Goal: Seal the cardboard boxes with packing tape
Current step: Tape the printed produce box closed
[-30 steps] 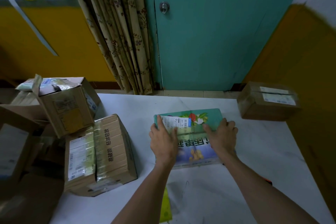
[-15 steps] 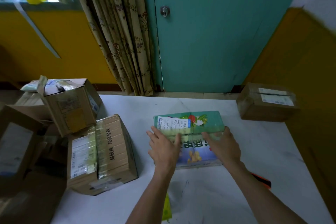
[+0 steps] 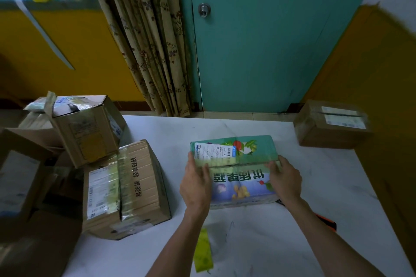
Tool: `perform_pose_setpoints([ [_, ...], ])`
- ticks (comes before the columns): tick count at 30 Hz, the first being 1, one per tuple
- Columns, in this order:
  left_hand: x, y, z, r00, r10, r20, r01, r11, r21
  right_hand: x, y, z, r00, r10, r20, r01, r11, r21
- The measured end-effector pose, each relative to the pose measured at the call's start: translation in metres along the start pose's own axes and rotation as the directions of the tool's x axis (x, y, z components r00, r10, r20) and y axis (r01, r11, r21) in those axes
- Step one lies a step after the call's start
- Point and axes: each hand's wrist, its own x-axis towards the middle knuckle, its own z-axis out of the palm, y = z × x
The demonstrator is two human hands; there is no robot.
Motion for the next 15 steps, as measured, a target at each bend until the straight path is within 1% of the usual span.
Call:
perform_pose_setpoints([
  [2, 0.004, 0.0, -0.002, 1.0, -0.03, -0.01, 0.029, 0.999, -0.015, 0.002, 0.003, 0.002, 1.0, -0.013, -0.006, 0.013, 1.0, -0.007],
  [5, 0.015, -0.002, -0.008, 0.997, -0.028, 0.067, 0.026, 0.999, 0.022, 0.0, -0.002, 0.001, 0.999, 0.035, 0.019, -0.034, 0.998, -0.052],
  [8, 0.022, 0.002, -0.014, 0.988, 0.024, 0.15, -0.032, 0.998, 0.053, -0.014, -0.019, 0.003, 0.977, 0.16, 0.142, -0.142, 0.981, -0.131],
  [9, 0.02, 0.006, -0.012, 0.984, 0.025, 0.175, -0.042, 0.995, 0.09, -0.019, -0.026, 0.004, 0.962, 0.207, 0.179, -0.175, 0.968, -0.18],
  [10, 0.017, 0.011, -0.009, 0.979, 0.013, 0.202, -0.049, 0.983, 0.177, -0.024, -0.033, 0.006, 0.952, 0.24, 0.19, -0.194, 0.953, -0.233],
  [12, 0.008, 0.018, -0.002, 0.967, -0.021, 0.254, -0.072, 0.935, 0.348, -0.029, -0.044, 0.009, 0.949, 0.259, 0.18, -0.194, 0.929, -0.316],
  [13, 0.005, 0.021, 0.0, 0.962, -0.033, 0.27, -0.076, 0.921, 0.383, -0.029, -0.045, 0.011, 0.952, 0.261, 0.162, -0.197, 0.923, -0.33],
  [15, 0.005, 0.023, 0.002, 0.965, -0.045, 0.26, -0.062, 0.918, 0.392, -0.028, -0.046, 0.013, 0.958, 0.255, 0.129, -0.206, 0.929, -0.307],
])
